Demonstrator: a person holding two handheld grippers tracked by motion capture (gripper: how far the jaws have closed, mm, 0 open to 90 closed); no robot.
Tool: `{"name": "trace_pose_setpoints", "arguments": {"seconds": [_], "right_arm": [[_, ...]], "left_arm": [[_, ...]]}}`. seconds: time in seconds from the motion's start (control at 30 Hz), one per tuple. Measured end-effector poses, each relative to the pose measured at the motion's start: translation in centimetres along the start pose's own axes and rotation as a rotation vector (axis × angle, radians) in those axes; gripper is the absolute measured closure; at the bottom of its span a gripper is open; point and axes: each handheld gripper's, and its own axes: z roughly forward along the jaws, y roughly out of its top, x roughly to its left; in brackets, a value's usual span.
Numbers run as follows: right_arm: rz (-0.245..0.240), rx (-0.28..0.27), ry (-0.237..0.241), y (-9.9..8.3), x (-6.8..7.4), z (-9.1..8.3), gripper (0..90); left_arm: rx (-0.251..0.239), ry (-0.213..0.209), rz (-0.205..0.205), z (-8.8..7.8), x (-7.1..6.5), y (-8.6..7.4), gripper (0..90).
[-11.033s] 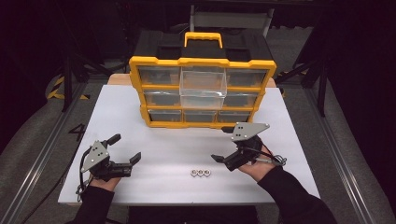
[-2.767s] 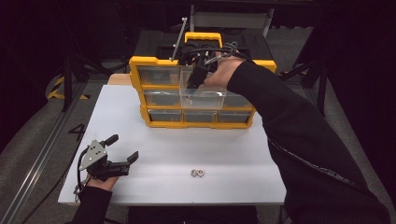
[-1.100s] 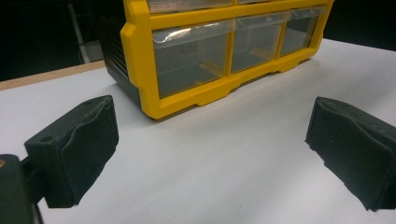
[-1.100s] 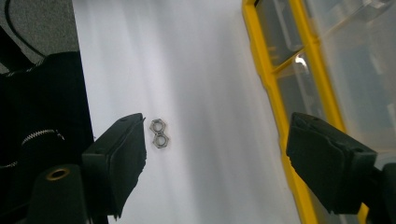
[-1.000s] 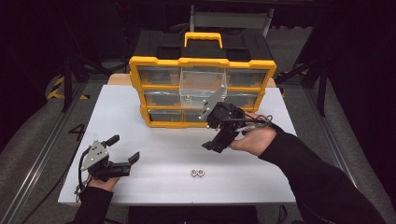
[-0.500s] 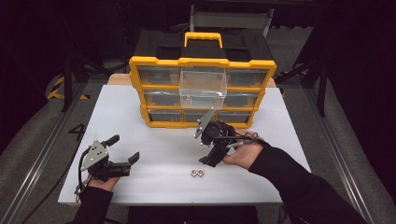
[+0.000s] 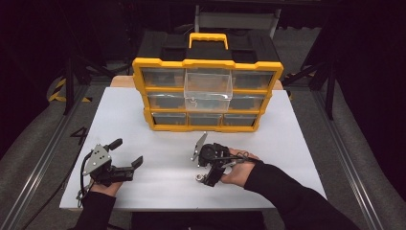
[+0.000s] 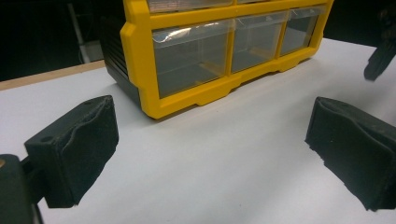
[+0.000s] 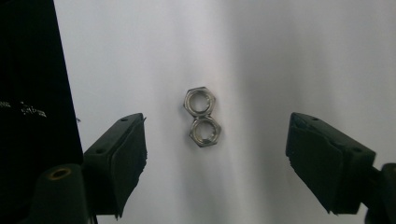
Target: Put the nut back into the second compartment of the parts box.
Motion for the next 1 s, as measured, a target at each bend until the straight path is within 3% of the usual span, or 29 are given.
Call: {"name": "trace_pose_setpoints", "arguments": {"seconds": [0.27, 0.37, 0.63, 0.87, 1.0], "right_arm": [[0.019, 0.052, 0.038, -0.2, 0.1, 2.3, 34.4], [0.005, 0.069, 0.04, -0.2, 0.0, 2.9, 39.8], [0.014, 0.104, 0.028, 0.0, 0.0, 3.7, 63.4], [0.011, 0.121, -0.002, 0.2, 0.3, 3.5, 69.5], [0.013, 0.13, 0.003, 0.1, 0.3, 2.7, 69.6]], "left_arm": [[0.003, -0.001, 0.001, 0.0, 0.0, 0.0, 3.2], [0.003, -0.001, 0.001, 0.0, 0.0, 0.0, 3.2], [0.002, -0.001, 0.001, 0.0, 0.0, 0.0, 3.2], [0.003, -0.002, 0.002, -0.1, 0.0, 0.0, 3.3], [0.004, -0.002, 0.001, -0.1, 0.0, 0.0, 3.3]]}}
